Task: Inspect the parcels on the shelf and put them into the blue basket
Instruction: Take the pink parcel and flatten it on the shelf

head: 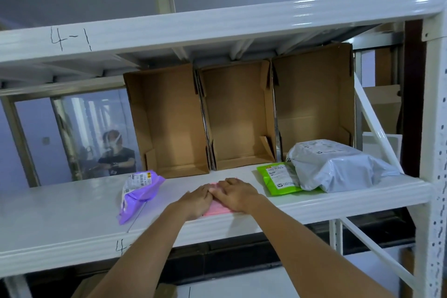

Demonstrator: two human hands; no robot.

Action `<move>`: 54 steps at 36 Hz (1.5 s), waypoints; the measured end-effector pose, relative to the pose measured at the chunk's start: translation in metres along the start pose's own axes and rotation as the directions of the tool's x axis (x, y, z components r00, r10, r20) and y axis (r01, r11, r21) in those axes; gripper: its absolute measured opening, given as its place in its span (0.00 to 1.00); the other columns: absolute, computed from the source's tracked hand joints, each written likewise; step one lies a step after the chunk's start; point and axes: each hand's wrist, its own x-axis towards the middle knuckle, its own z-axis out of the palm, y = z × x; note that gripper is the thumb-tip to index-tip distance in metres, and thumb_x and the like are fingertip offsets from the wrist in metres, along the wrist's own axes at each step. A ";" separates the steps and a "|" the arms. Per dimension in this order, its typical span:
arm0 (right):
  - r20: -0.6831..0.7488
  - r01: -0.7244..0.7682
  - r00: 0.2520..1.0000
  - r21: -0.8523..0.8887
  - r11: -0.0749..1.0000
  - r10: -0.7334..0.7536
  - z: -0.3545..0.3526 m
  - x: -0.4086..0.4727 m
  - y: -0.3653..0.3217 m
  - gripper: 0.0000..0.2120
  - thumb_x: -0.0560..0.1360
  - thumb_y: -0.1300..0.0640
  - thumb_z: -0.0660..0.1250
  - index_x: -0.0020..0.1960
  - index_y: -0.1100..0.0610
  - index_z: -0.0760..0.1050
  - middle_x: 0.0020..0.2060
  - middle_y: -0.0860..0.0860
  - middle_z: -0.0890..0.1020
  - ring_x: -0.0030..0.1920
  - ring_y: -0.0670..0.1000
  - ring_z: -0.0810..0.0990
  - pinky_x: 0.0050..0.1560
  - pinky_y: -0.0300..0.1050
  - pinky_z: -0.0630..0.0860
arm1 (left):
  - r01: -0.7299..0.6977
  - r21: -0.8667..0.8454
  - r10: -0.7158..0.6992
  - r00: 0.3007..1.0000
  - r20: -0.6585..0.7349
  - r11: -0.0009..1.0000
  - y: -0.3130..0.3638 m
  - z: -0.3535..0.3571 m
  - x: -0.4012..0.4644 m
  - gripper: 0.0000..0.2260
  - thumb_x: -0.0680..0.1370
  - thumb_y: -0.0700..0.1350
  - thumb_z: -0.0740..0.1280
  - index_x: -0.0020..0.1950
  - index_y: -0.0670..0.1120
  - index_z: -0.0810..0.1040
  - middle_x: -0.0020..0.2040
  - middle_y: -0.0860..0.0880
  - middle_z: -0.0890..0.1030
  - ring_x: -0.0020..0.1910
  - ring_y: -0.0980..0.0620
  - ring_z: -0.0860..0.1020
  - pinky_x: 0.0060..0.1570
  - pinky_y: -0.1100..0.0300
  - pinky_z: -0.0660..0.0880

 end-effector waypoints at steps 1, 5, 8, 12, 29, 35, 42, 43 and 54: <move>0.010 0.015 1.000 -0.003 1.000 -0.015 -0.001 -0.002 0.002 0.34 0.79 0.33 0.42 0.79 0.51 0.55 0.77 0.54 0.59 0.77 0.55 0.56 0.74 0.52 0.56 | -0.006 -0.002 0.006 1.000 -0.002 1.000 -0.002 0.001 0.002 0.22 0.84 0.53 0.40 0.79 0.52 0.50 0.78 0.49 0.57 0.76 0.50 0.57 0.76 0.50 0.47; 0.083 0.063 0.995 -0.003 0.998 -0.062 -0.007 -0.015 0.010 0.37 0.78 0.32 0.48 0.80 0.50 0.49 0.79 0.51 0.52 0.78 0.53 0.50 0.75 0.51 0.52 | 0.033 -0.093 -0.030 0.999 0.030 0.995 -0.010 0.004 0.012 0.23 0.84 0.55 0.40 0.78 0.54 0.50 0.79 0.51 0.54 0.77 0.49 0.53 0.76 0.50 0.45; 0.114 0.076 0.990 0.039 0.996 -0.080 -0.014 -0.022 0.011 0.40 0.76 0.30 0.53 0.80 0.50 0.47 0.79 0.50 0.50 0.78 0.52 0.49 0.75 0.50 0.52 | 0.039 -0.157 -0.032 0.998 0.052 0.987 -0.013 0.000 0.015 0.22 0.83 0.56 0.43 0.78 0.56 0.53 0.78 0.51 0.56 0.76 0.48 0.55 0.76 0.49 0.49; 0.171 0.075 0.982 0.068 0.995 -0.086 -0.022 -0.028 0.010 0.42 0.75 0.32 0.59 0.80 0.49 0.47 0.79 0.49 0.49 0.78 0.52 0.50 0.75 0.50 0.54 | 0.034 -0.164 -0.028 0.999 0.039 0.986 -0.006 0.000 0.009 0.21 0.84 0.54 0.43 0.78 0.54 0.54 0.78 0.51 0.58 0.76 0.50 0.57 0.76 0.49 0.50; 0.155 -0.120 0.984 0.177 0.977 0.093 -0.037 -0.008 0.019 0.53 0.65 0.21 0.57 0.78 0.54 0.54 0.73 0.54 0.68 0.72 0.57 0.67 0.72 0.56 0.62 | 0.107 -0.432 -0.112 0.994 0.014 0.895 -0.003 -0.005 0.025 0.19 0.84 0.50 0.49 0.71 0.48 0.67 0.70 0.48 0.70 0.68 0.48 0.69 0.70 0.55 0.62; -0.172 -0.093 0.975 0.268 0.959 0.142 -0.020 0.012 0.010 0.30 0.81 0.39 0.45 0.68 0.58 0.70 0.67 0.58 0.74 0.69 0.57 0.70 0.70 0.54 0.63 | 0.021 -0.462 -0.188 0.929 -0.318 0.886 0.016 -0.007 0.033 0.19 0.83 0.47 0.52 0.73 0.47 0.67 0.73 0.44 0.68 0.71 0.45 0.67 0.67 0.57 0.64; -0.212 0.035 0.977 0.137 0.990 -0.005 0.004 0.011 0.005 0.21 0.85 0.54 0.45 0.70 0.61 0.67 0.67 0.58 0.72 0.71 0.57 0.65 0.67 0.53 0.66 | -0.014 0.031 0.020 0.973 -0.228 0.999 0.018 0.017 0.033 0.19 0.84 0.46 0.51 0.74 0.43 0.64 0.71 0.44 0.70 0.67 0.47 0.69 0.69 0.56 0.64; -0.234 0.038 0.972 0.124 0.992 -0.008 0.005 0.012 0.004 0.22 0.85 0.54 0.45 0.71 0.61 0.68 0.69 0.58 0.72 0.73 0.56 0.64 0.68 0.52 0.66 | -0.021 0.053 0.032 0.977 -0.209 0.998 0.018 0.016 0.032 0.19 0.83 0.46 0.52 0.74 0.43 0.64 0.71 0.44 0.69 0.68 0.47 0.69 0.69 0.57 0.64; -0.080 0.004 0.997 0.118 0.993 0.005 0.011 0.020 0.009 0.27 0.84 0.47 0.41 0.70 0.58 0.71 0.68 0.57 0.73 0.68 0.54 0.69 0.71 0.49 0.64 | 0.040 0.009 -0.038 0.988 -0.150 0.999 0.020 0.012 0.033 0.21 0.83 0.53 0.50 0.74 0.48 0.64 0.73 0.46 0.68 0.68 0.48 0.69 0.69 0.53 0.64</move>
